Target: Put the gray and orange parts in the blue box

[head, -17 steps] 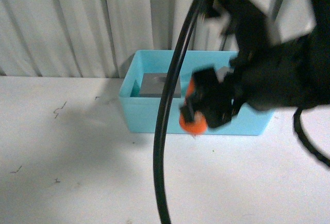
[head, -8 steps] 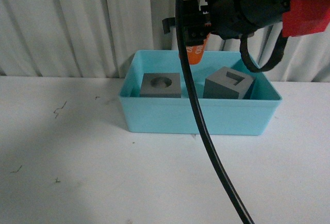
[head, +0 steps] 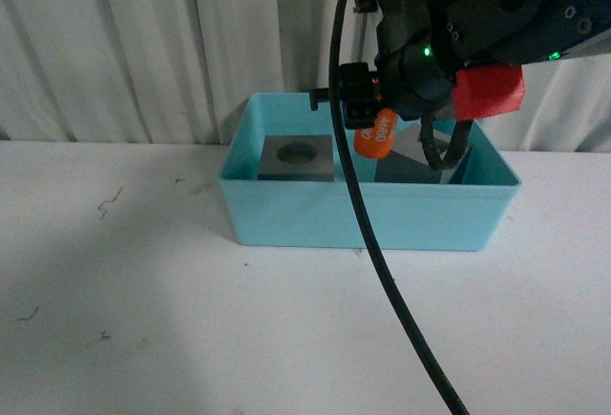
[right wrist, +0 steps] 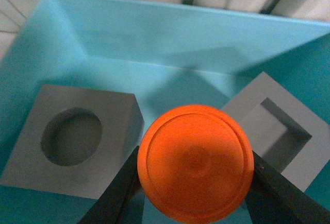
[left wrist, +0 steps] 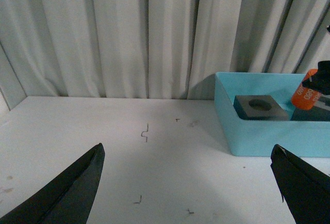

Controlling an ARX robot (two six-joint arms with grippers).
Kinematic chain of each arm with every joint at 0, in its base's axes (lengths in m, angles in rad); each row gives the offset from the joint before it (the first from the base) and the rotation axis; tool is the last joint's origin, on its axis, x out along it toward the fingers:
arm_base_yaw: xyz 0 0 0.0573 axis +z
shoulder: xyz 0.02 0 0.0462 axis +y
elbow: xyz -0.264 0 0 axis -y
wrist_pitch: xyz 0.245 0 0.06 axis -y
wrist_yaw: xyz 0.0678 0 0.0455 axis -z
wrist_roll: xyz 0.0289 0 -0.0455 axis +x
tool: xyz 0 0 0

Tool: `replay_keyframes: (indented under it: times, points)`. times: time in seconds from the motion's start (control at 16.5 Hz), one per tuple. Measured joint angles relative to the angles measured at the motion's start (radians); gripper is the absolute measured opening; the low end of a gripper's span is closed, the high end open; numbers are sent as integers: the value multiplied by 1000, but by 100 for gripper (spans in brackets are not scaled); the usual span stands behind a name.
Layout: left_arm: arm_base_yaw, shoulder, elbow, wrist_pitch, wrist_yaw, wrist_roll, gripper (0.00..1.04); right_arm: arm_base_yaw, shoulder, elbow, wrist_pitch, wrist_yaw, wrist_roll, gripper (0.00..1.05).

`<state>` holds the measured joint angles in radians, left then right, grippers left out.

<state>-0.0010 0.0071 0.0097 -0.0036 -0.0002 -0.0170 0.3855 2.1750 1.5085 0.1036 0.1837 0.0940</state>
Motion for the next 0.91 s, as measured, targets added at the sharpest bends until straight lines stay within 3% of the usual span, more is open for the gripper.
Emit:
replay_keyframes:
  times: [0.18,0.48,0.79,0.85,0.91]
  points:
    - [0,0,0,0,0,0,98,0,104,30,-42,26,98,46]
    - [0,0,0,0,0,0,98,0,127,41,-47,29,126,46]
    - [0,0,0,0,0,0,98,-1,126,40,-13,35,142,95]
    - [0,0,0,0,0,0,98,-1,118,36,-8,34,146,100]
    - [0,0,0,0,0,0,98,-2,98,23,5,33,149,98]
